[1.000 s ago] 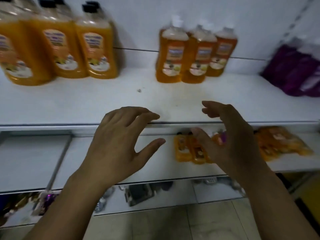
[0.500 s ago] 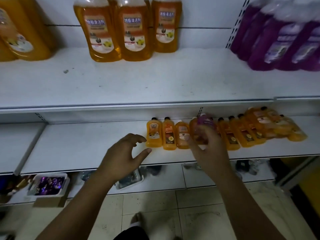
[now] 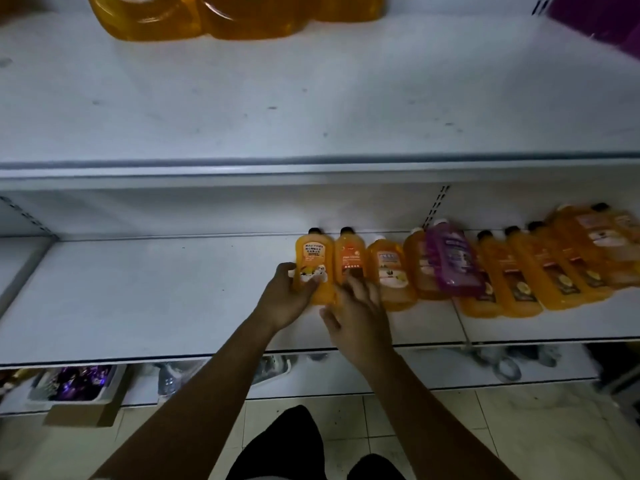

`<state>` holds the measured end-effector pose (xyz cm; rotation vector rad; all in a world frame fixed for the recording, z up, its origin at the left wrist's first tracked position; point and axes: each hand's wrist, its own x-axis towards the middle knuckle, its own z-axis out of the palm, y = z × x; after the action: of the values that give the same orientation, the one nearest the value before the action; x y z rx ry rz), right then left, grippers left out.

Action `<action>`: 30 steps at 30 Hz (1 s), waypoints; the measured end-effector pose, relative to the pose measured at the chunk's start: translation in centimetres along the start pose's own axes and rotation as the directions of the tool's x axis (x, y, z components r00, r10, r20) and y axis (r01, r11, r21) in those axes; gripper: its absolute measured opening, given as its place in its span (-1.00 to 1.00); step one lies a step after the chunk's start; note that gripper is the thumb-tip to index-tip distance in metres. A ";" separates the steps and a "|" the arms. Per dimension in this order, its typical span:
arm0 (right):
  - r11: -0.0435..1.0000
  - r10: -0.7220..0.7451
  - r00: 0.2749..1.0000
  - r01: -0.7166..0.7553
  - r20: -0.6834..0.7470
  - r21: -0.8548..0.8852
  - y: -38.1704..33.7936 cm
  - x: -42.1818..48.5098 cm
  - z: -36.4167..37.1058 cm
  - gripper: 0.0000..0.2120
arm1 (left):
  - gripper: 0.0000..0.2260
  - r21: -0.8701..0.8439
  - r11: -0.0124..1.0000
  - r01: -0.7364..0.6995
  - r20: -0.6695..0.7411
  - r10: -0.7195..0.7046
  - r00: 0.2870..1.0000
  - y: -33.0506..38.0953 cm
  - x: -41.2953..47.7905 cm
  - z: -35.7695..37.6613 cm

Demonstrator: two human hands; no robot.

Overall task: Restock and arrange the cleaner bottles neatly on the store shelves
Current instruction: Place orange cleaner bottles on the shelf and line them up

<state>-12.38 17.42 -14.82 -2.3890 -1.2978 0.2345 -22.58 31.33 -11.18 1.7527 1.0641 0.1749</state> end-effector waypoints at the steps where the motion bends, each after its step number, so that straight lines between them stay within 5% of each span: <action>1: 0.999 -0.018 0.999 0.017 -0.028 -0.043 0.2 -0.5 0.4 -0.45 | -0.37 -0.011 1.000 0.027 -0.016 -0.027 0.999 -0.3 0.6 0.4; 5: 0.994 -0.108 0.976 0.102 -0.191 -0.039 1.9 -2.6 0.8 -0.68 | -0.38 0.077 0.993 0.089 0.025 -0.091 0.996 -1.4 1.9 0.6; 8: 0.983 0.046 0.961 0.004 -0.272 0.183 2.7 -3.9 0.9 -0.81 | -0.48 0.007 0.986 0.164 0.131 -0.164 0.978 -1.6 0.7 0.2; 11: 0.873 0.315 0.936 -0.220 -0.158 0.436 2.6 -4.0 1.4 -0.52 | -0.61 -0.002 0.986 0.167 0.185 -0.164 0.969 -2.3 -1.1 -0.2; 16: 0.698 0.363 0.891 -0.454 0.273 0.554 1.6 -2.5 -2.6 -0.04 | -0.68 -0.211 0.952 0.223 0.245 -0.170 0.954 -2.7 -4.2 -1.5; 18: 0.543 0.341 0.787 -0.611 0.514 0.576 0.7 -2.4 -4.4 -0.19 | -0.57 -0.397 0.847 0.355 0.361 -0.212 0.908 -3.3 -5.9 -2.2; 20: 0.243 0.289 0.640 -0.768 0.712 0.592 0.3 -3.0 -5.7 -0.40 | -0.53 -0.489 0.765 0.419 0.399 -0.231 0.887 -3.8 -7.9 -3.3; 23: -0.139 0.130 0.549 -0.814 0.825 0.564 -0.3 -5.1 -7.6 -0.79 | -0.47 -0.537 0.737 0.410 0.384 -0.220 0.897 -4.3 -11.0 -5.3; 26: -0.060 -0.031 0.581 -0.813 0.813 0.579 -1.5 -7.0 -9.0 -0.44 | -0.32 -0.588 0.711 0.385 0.367 -0.189 0.911 -4.3 -14.4 -7.5; 30: 0.209 -0.073 0.697 -0.688 0.713 0.695 -4.4 -8.9 -11.7 -0.10 | -0.27 -0.633 0.721 0.283 0.216 -0.186 0.959 -3.4 -19.5 -9.3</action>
<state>-16.71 8.93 -2.77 -1.3633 -0.3882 1.5965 -41.38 23.96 -2.85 0.9586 0.9563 0.2336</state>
